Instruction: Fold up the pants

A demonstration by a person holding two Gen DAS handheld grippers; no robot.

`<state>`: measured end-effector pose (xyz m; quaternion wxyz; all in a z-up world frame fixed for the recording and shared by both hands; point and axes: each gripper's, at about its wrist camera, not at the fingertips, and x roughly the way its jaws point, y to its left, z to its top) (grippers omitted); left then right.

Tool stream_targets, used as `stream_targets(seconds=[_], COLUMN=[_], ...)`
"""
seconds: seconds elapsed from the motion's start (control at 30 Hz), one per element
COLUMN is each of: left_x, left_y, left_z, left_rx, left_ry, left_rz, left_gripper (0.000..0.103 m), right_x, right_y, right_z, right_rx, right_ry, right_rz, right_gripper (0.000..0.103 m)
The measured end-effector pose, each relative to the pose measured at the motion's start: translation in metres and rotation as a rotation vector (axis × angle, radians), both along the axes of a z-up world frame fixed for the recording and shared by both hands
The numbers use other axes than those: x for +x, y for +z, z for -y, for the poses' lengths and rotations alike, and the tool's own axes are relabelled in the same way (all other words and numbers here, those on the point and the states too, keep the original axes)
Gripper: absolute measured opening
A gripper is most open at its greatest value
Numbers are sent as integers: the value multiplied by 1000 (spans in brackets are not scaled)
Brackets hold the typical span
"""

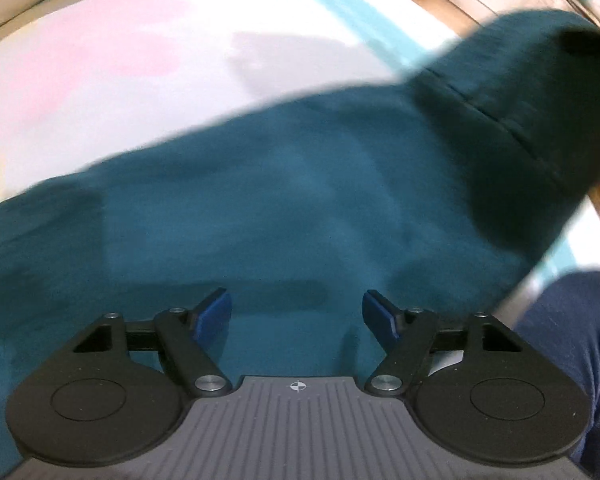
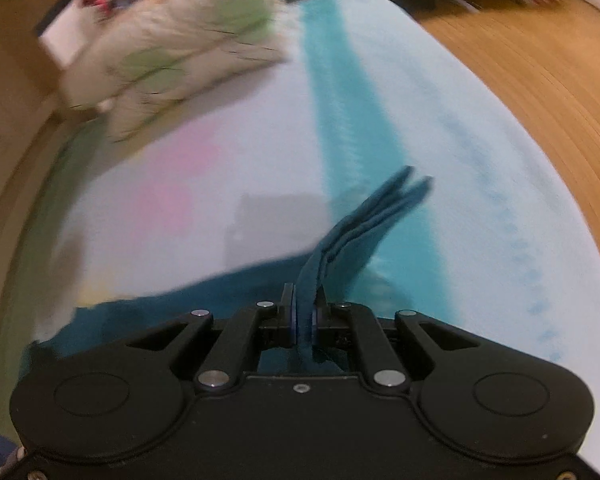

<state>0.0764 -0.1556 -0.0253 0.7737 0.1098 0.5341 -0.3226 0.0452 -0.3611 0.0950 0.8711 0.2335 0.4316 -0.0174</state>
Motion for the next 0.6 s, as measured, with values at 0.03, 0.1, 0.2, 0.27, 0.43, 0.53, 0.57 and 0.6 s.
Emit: stream_targets(seconds=[0.03,0.1,0.2,0.27,0.43,0.53,0.57,0.6], left_x=[8,24,44,54,60,60,59,63], left_y=[5,18,35,45,63,65,62,58], left_z=[-15,-50,-102,-133,-188,-215,-218,-218], left_rx=[-8,-34,-58,-78,-131,-143,-146,-149], left_ry=[44,142,294,395,556,613,634,649], left_rz=[-4,-11,-1,3,32,53,48,40], left_gripper=[71,70,70,70,70,70,70,70], right_x=[6,18,39,53,81,93,96,97], right_y=[8,21,28,24,-16,-62,-82,-98], right_z=[-14,-45,-97,-135,-219,-262,-275,-284], right_rx=[-1,1,20,50,79,110,128,137], right_ry=[26,79,171,241,374,421,425,428], right_rz=[16,42,59,62,20,-46,-83,-113], right_gripper=[13,13,13,13,13,13,14,14])
